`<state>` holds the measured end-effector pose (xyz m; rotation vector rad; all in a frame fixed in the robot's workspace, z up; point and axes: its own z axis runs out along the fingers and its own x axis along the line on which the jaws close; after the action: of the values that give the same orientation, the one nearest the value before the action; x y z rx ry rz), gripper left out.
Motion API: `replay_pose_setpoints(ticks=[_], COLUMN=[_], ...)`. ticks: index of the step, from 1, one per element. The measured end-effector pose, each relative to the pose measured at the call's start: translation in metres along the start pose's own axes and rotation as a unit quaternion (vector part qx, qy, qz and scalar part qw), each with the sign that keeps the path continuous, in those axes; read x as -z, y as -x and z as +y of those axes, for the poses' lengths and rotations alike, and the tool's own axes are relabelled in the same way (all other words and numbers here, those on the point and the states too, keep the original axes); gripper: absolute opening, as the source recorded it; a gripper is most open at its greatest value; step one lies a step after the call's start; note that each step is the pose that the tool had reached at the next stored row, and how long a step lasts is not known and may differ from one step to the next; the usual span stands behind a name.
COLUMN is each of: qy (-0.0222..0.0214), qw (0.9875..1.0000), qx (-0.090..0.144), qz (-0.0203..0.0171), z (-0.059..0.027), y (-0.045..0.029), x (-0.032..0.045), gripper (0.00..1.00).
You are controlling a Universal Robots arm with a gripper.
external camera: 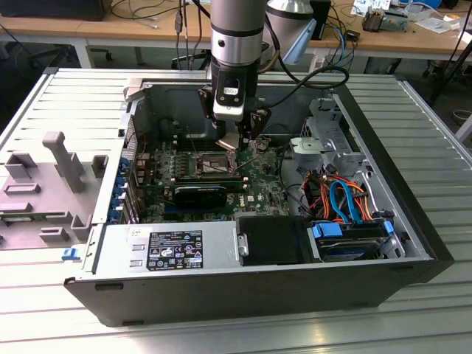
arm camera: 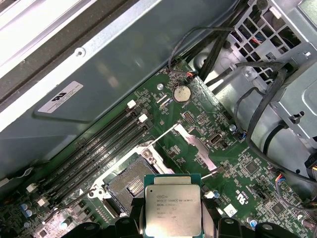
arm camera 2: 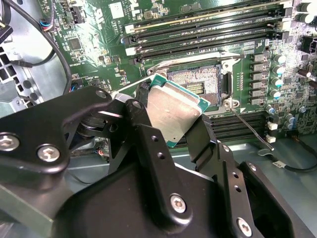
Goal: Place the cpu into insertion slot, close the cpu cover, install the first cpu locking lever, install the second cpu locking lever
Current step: 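Place the cpu into insertion slot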
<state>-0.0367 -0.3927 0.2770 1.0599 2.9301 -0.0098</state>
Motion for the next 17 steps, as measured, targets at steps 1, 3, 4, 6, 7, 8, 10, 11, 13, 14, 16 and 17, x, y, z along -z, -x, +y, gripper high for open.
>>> replay_pose_setpoints(ticks=[1,3,4,6,7,8,10,11,13,14,16,17], qy=[0.0000,0.0000,-0.0001,-0.0001,-0.0001,-0.0001,-0.0001,-0.0001,-0.0001,-0.0002,-0.0002,-0.0002], qw=[1.0000,1.0000,1.0000,1.0000,1.0000,1.0000,1.0000,1.0000,1.0000,1.0000,1.0000,1.0000], qx=[0.000,-0.001,-0.002,-0.003,-0.003,-0.003,-0.004,-0.004,-0.005,-0.005,-0.006,-0.007], qz=[0.0000,0.0000,0.0000,0.0000,0.0000,0.0000,0.0000,0.0000,0.0000,0.0000,0.0000,0.0000], z=[0.0000,0.0000,0.0000,0.0000,0.0000,0.0000,0.0000,0.0000,0.0000,0.0000,0.0000,0.0000], y=[0.0000,0.0000,0.0000,0.0000,0.0000,0.0000,0.0000,0.0000,0.0000,0.0000,0.0000,0.0000], x=[0.0000,0.0000,0.0000,0.0000,0.0000,0.0000,0.0000,0.0000,0.0000,0.0000,0.0000,0.0000], gripper=[0.54,0.54,0.54,0.54,0.54,0.54,0.54,0.54,0.54,0.54,0.54,0.54])
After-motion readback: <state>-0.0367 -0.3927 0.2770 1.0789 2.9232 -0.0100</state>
